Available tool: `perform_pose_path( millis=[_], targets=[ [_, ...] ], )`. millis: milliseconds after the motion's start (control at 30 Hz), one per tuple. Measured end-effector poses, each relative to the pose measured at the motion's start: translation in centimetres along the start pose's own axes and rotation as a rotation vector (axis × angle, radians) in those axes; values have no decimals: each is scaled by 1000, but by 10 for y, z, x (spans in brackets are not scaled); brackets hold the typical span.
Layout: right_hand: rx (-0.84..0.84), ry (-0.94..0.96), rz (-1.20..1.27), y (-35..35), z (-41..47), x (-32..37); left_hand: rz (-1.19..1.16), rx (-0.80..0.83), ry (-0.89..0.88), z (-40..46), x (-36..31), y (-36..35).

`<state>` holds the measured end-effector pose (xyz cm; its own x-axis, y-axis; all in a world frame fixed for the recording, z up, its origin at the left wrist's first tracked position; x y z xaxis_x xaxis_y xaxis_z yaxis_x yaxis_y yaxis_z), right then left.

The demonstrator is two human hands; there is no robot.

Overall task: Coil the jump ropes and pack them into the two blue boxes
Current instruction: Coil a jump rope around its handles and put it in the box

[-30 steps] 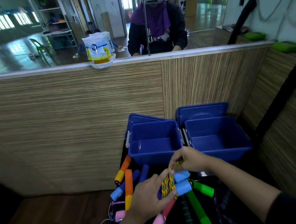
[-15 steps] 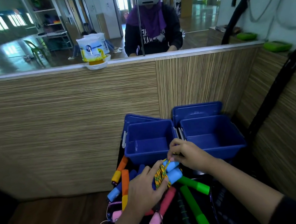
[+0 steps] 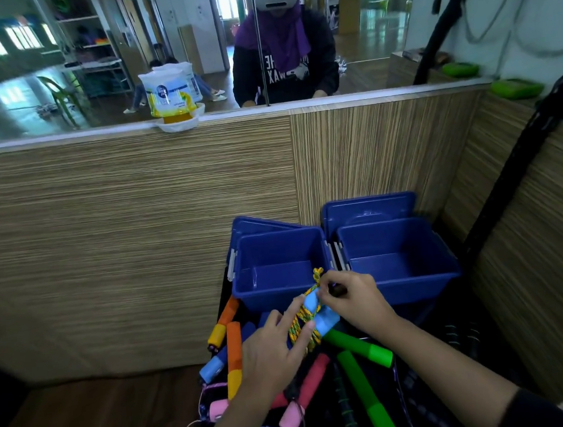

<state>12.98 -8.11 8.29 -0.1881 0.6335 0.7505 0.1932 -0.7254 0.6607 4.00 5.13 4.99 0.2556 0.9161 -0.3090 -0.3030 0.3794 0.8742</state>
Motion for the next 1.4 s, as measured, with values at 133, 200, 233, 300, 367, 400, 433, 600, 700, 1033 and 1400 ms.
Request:
perform_pose_path(
  millis=[133,200,233,300,367,400,433,600,700,1033,1400],
  targets=[
    [-3,-110,141,3,1,-10,6,-9,9,0,0,1],
    [-5,-149,204,4,2,-16,-15,-6,-15,-1,0,-3],
    [-7,-168,231,5,2,-19,-33,-2,-21,-1,0,-5],
    [-12,-192,269,6,2,-21,-61,-2,-25,-2,0,-7],
    [-40,-202,298,8,2,-23,-114,-15,-23,-3,-1,-7],
    [-52,-213,317,9,3,-24,-150,-26,-20,-4,-1,-6],
    [-54,-234,343,9,5,-26,-177,-40,-16,-4,-1,-5],
    [134,-369,555,-6,12,-37,-273,-79,40,-8,8,-4],
    [105,-351,499,-8,12,-40,-306,-87,70,-8,8,-1],
    [216,-319,600,-16,1,-15,-456,-138,123,4,9,3],
    [446,-437,506,-38,-7,-29,-316,-54,52,8,0,-4]
  ],
)
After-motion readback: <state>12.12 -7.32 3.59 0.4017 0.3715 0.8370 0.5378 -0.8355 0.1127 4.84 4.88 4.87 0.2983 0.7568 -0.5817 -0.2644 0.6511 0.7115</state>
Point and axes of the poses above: each hand's wrist, its own z-axis towards the middle knuckle, its own y-axis out of the back of the hand, x = y × z, the point moved 10 cm from there along z, towards the middle knuckle, and after that the axes turned 14 degrees about -y, right-handed, at the moved point
